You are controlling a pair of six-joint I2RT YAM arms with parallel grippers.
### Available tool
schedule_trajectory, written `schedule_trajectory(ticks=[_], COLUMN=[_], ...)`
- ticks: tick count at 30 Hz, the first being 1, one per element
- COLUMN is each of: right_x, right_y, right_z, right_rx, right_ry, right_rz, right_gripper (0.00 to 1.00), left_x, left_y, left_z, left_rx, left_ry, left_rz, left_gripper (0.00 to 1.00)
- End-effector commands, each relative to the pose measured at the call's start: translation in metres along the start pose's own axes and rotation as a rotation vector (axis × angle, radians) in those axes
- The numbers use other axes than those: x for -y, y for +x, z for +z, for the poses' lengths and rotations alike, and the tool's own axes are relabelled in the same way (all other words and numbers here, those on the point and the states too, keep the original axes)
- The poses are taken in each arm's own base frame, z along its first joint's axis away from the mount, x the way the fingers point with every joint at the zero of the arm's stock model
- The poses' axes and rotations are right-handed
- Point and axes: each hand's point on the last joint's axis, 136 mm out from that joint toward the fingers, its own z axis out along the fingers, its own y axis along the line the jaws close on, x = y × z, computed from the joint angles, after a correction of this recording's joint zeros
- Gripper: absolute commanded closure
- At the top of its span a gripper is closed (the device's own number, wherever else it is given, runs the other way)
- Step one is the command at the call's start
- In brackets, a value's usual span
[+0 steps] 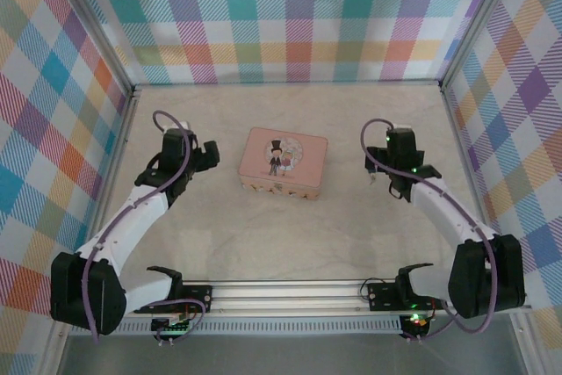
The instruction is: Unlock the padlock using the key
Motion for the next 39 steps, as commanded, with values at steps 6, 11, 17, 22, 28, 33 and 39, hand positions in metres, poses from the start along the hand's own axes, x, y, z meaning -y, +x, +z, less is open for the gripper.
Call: schedule_trajectory(ticks=[6,11,17,22,28,33,39], right_x=[0.031,0.025,0.015,-0.015,0.002,0.001,0.001], right_y=[-0.015,-0.017,0.001,0.008,0.007,0.007,0.007], right_z=[0.016,0.020,0.028,0.052,0.062,0.062,0.064], right_rx=[0.294,0.391,0.464,0.426,0.351,0.349,0.337], right_ry=[0.077,0.036,-0.063,-0.187,-0.142,-0.147,-0.160], right_rz=[0.114,0.076,0.081,-0.015,0.054,0.054,0.059], right_gripper=[0.00,0.00,0.00,0.00,0.00,0.00,0.00], left_x=[-0.034,-0.030,-0.025,-0.016,-0.019,-0.018,-0.018], left_y=[0.014,0.029,0.031,0.046,0.046,0.045,0.045], left_z=[0.055,0.072,0.070,0.091,0.090,0.090,0.090], left_rx=[0.130,0.143,0.253,0.223,0.232,0.237,0.235], left_ry=[-0.089,-0.055,-0.004,0.078,0.060,0.058,0.059], left_rz=[0.026,0.048,0.089,0.110,0.108,0.109,0.110], left_gripper=[0.00,0.00,0.00,0.00,0.00,0.00,0.00])
